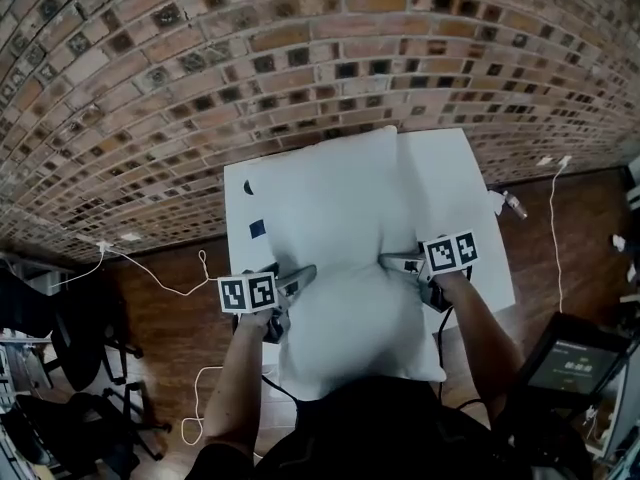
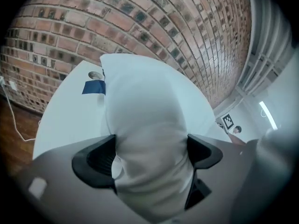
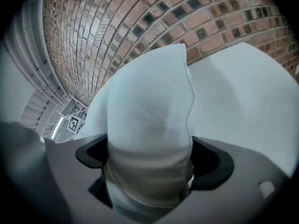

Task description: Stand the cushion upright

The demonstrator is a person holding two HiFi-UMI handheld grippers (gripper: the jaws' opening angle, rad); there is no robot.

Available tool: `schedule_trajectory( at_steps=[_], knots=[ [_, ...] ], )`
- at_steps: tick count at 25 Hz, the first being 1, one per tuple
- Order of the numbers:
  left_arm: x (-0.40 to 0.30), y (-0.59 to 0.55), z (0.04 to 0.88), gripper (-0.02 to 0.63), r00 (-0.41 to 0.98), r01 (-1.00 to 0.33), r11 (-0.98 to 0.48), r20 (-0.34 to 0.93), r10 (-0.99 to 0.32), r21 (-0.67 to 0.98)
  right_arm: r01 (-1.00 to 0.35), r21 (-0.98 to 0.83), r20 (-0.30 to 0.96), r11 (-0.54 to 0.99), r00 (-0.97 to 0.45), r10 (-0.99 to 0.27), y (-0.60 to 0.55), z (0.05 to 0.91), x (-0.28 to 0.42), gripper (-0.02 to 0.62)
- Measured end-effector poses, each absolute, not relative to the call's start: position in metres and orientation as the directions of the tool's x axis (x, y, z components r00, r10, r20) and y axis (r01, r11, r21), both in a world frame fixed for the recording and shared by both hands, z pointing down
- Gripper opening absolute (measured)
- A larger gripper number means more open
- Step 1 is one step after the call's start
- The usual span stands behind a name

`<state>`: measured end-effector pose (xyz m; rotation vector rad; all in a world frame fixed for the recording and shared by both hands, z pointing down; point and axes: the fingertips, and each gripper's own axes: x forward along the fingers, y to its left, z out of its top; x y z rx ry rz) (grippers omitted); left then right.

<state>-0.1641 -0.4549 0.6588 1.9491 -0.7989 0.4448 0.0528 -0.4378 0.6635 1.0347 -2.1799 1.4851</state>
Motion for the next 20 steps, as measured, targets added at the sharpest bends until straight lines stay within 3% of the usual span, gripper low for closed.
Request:
schedule_trajectory(
  at_steps=[4,8,12,20],
  knots=[
    [-0.161,-0.454,0.664,0.441,0.746,-0.664,-0.322,0.570,-0.344,0.675,-0.684,-0.691,0.585,0.234,-0.720,-0.373,-0.437,0.659,0.044,0.439],
    [-0.149,-0.451,0.646,0.234,0.805,-0.592,-0.396,0.491,-0.334,0.702,-0.695,-0.665,0.591,0.272,-0.713,-0.377,-0.436,0.650,0.042,0.313],
    [-0.153,-0.453,0.617,0.122,0.774,-0.633,-0.489,0.489,-0.401,0.601,-0.712,-0.610,0.589,0.347,-0.701,-0.402,-0.435,0.622,0.033,0.224],
    [-0.156,-0.468,0.519,0.100,0.759,-0.650,-0.619,0.328,-0.563,0.441,-0.706,-0.482,0.474,0.519,-0.708,-0.523,-0.449,0.531,0.023,0.195]
  ],
)
